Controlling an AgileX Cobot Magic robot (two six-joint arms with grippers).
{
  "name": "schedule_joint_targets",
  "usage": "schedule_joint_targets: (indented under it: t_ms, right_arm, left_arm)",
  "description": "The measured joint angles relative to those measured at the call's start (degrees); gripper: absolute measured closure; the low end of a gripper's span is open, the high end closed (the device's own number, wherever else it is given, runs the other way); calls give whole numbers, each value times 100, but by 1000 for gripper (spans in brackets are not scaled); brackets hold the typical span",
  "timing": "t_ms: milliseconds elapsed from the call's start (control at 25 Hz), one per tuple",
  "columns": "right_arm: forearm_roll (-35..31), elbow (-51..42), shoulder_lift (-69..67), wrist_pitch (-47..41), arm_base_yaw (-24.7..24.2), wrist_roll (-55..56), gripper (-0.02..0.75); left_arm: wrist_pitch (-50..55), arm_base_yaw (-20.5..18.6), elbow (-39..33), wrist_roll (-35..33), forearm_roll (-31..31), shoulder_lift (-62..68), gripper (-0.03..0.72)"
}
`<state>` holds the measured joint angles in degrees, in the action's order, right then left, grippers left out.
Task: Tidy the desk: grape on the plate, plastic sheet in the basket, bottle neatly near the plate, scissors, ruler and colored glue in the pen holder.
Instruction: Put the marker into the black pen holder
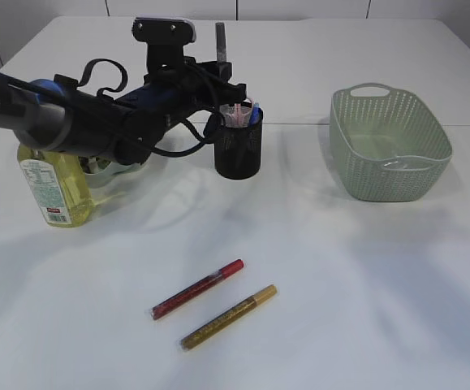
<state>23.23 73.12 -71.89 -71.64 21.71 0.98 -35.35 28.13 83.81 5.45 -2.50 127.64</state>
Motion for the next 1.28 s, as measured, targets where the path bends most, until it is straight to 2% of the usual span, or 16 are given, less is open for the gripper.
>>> schedule_joint_targets:
  t_ms: [280,560,1280]
  right_arm:
    - [11,0,0,0,0,0,459]
    - [19,0,0,0,0,0,459]
    - [19,0,0,0,0,0,459]
  left_arm:
    - [-32,0,28,3,-12,89,553]
    - [1,0,369,3,-12,176,546]
    - [291,0,379,3,-12,198,531]
